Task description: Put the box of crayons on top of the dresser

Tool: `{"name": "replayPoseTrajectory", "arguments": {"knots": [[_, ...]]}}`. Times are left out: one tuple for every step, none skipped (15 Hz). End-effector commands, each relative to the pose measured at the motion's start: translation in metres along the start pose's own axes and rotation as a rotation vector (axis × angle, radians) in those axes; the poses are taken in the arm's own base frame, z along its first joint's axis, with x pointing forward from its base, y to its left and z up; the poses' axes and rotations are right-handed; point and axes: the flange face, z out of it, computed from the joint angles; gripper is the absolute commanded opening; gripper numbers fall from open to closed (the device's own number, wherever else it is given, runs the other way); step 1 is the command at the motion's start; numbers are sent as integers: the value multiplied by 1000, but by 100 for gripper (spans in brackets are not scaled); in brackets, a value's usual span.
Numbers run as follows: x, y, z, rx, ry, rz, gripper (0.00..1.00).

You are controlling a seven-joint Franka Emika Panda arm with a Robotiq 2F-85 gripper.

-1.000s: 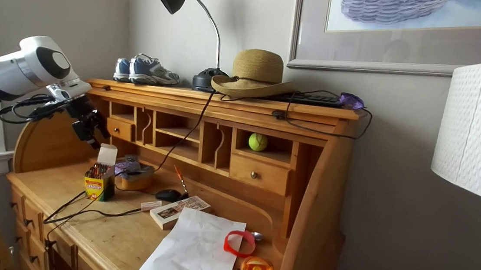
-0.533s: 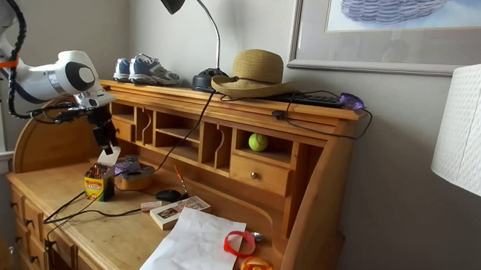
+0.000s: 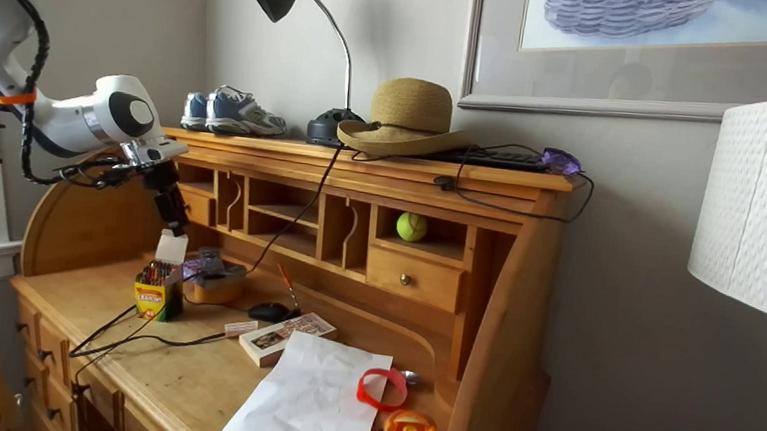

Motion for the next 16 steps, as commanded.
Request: {"name": "replayPoseTrajectory", "arguments": {"knots": [[0, -6, 5, -31, -47, -36, 100], [-2, -6, 8, -45, -80, -52, 100], [-3, -6, 10, -55, -94, -63, 100], [-4, -6, 15, -69, -113, -76, 100], [-5, -7, 19, -79, -129, -89, 100], [-6, -7, 21, -88, -144, -100, 100], [-8, -6, 23, -102, -157, -107, 100], [-11, -4, 23, -114, -172, -117, 100], [-15, -1, 23, -127, -182, -120, 100], [-21, 3, 20, -142, -193, -130, 100], [-26, 6, 18, -157, -198, -136, 100], [-32, 9, 17, -173, -206, -145, 100], [-37, 12, 16, -185, -210, -149, 100], [-42, 14, 15, -201, -211, -153, 100], [-46, 16, 14, -211, -210, -154, 100], [-50, 17, 13, -220, -212, -158, 100]]}}
